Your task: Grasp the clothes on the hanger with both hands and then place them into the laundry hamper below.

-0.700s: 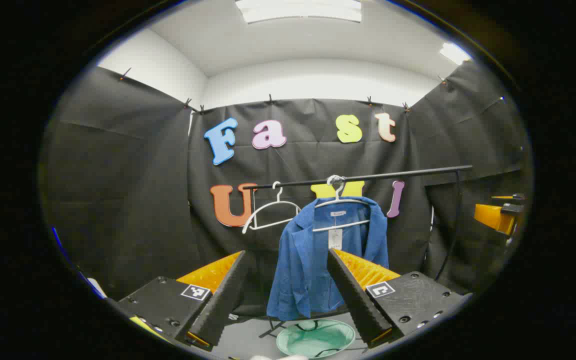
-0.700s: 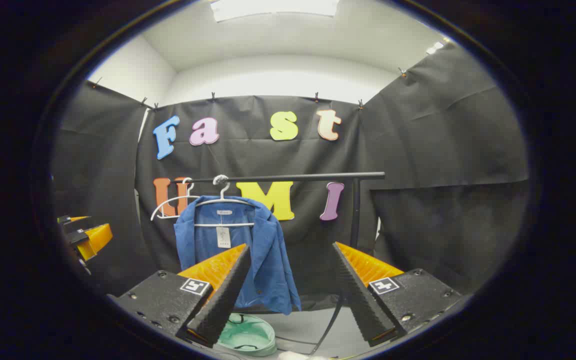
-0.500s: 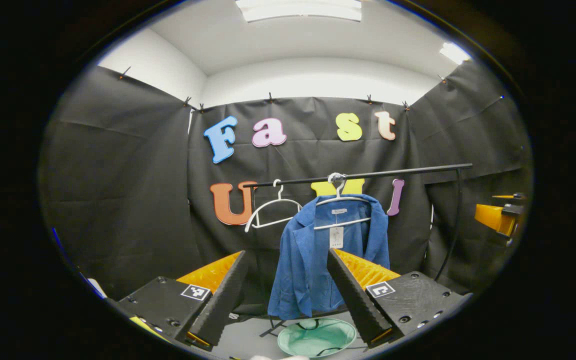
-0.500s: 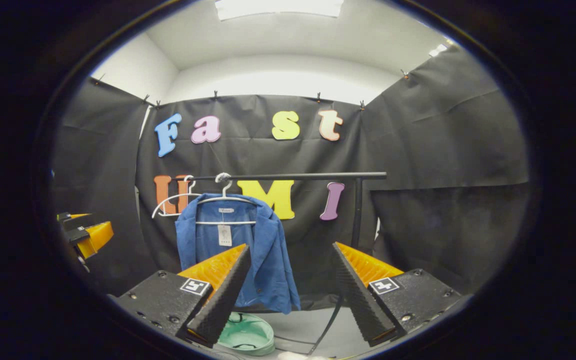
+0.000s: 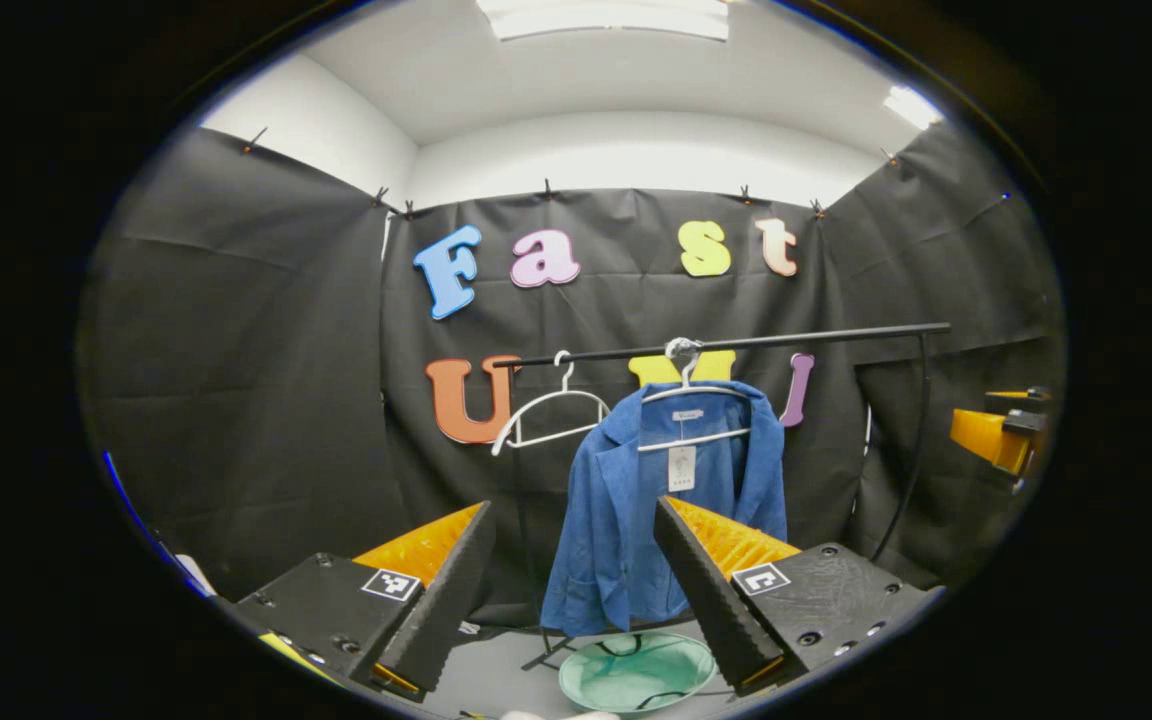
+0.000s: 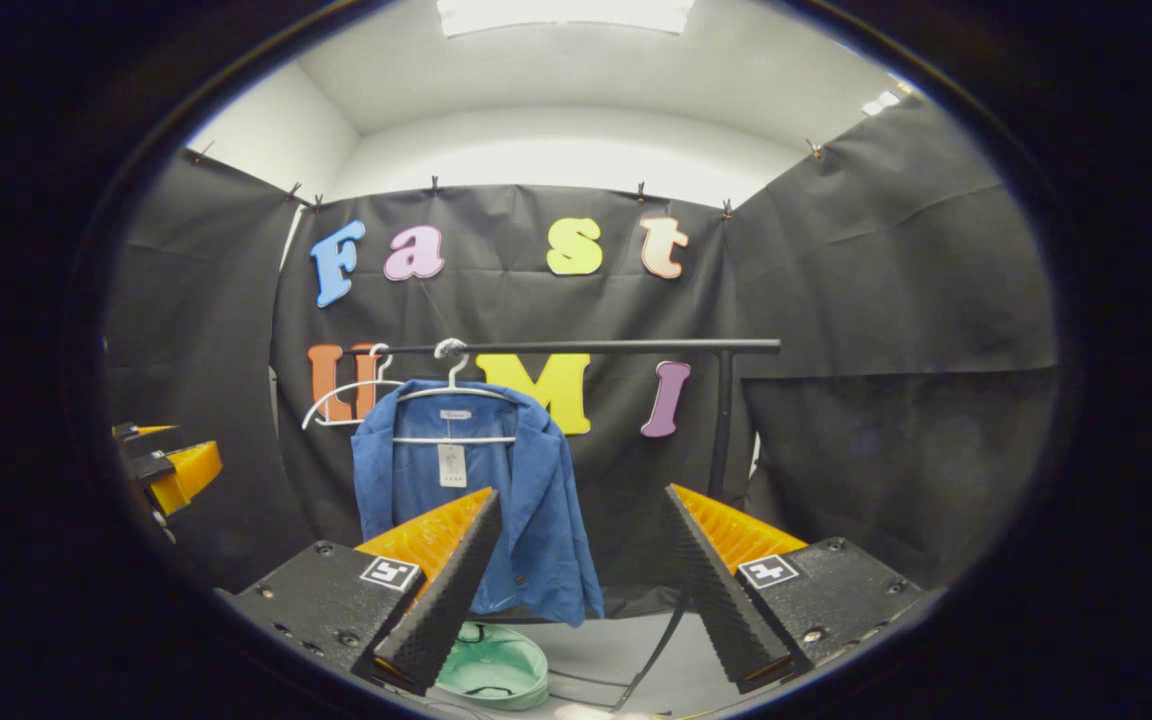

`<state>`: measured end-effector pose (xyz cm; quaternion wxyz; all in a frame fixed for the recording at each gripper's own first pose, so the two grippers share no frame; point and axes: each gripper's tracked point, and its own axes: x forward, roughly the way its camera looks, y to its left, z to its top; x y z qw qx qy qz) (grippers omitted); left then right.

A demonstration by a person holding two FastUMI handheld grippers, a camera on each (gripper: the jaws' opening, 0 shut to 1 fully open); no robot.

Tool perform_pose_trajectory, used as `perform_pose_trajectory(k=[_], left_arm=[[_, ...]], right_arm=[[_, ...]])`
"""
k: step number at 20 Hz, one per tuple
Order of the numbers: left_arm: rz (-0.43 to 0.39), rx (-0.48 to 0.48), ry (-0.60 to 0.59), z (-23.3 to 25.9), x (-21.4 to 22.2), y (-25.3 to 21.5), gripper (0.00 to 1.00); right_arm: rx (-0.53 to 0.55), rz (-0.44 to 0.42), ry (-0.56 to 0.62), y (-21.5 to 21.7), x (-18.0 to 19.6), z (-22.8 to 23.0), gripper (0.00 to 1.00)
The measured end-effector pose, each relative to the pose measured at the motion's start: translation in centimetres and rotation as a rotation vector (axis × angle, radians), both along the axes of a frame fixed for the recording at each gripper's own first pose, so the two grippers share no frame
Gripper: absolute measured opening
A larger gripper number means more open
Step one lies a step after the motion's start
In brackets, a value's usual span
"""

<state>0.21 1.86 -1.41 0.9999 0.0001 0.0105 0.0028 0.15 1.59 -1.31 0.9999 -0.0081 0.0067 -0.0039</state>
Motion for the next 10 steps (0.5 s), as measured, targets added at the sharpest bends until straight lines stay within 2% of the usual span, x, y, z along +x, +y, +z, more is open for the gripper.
perform_pose_trajectory(k=[5,10], left_arm=[[-0.002,0.006,0.008,-0.3,0.2,0.7,0.98],[-0.013,0.002,0.027,-1.5,2.0,-1.0,0.98]], right_arm=[[-0.006,0.000,0.031,0.4,0.3,-1.5,1.00],[-0.026,0.004,0.067,0.6,2.0,-2.6,1.00]])
